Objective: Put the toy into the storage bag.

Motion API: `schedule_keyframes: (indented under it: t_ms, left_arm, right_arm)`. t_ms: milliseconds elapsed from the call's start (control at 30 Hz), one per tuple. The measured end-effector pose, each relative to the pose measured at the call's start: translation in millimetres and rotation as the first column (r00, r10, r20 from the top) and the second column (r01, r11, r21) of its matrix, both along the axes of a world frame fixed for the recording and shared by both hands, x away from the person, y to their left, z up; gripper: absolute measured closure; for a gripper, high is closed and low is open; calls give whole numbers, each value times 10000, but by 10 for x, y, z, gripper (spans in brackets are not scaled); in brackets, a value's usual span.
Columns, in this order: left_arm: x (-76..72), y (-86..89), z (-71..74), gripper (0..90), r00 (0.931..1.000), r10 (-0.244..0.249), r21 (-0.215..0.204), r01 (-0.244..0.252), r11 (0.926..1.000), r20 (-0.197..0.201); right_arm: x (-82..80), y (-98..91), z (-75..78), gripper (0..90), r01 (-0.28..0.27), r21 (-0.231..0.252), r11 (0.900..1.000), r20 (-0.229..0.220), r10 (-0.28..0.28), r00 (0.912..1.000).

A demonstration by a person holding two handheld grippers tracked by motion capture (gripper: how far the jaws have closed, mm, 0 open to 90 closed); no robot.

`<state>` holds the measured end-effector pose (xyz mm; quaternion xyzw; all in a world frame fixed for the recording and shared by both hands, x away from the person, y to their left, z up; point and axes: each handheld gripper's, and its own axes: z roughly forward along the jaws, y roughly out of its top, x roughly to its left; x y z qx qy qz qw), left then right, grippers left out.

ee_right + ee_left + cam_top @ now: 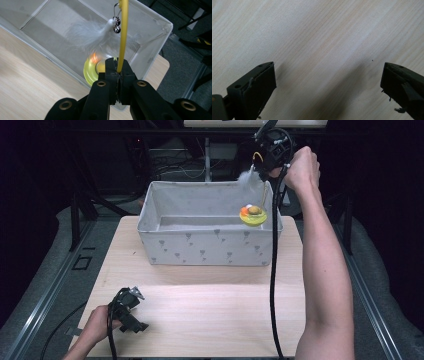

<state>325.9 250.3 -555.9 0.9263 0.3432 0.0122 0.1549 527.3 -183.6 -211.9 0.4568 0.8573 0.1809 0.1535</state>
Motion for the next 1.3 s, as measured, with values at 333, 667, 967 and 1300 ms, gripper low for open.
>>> schedule_keyframes:
  t_ms: [333,667,967,1300]
  left_arm:
    - [2,7,4,1,10000,5,-37,-5,10000,-9]
    - [1,4,4,1,10000,-4,-33,4,10000,-7]
    - [3,8,6,1,10000,25,-46,-25,10000,12]
    - [3,1,4,1,10000,-10,-45,10,10000,6]
  right_arm:
    - [60,-3,-306,886,-82,137,9999,-167,85,9998]
    - [89,-62,-598,886,-37,238,9997,-461,48,9989]
    - [101,-139,-860,886,-13,294,9996,-829,37,9966]
    - [88,-219,-1095,885,25,454,9990,-1095,25,9940]
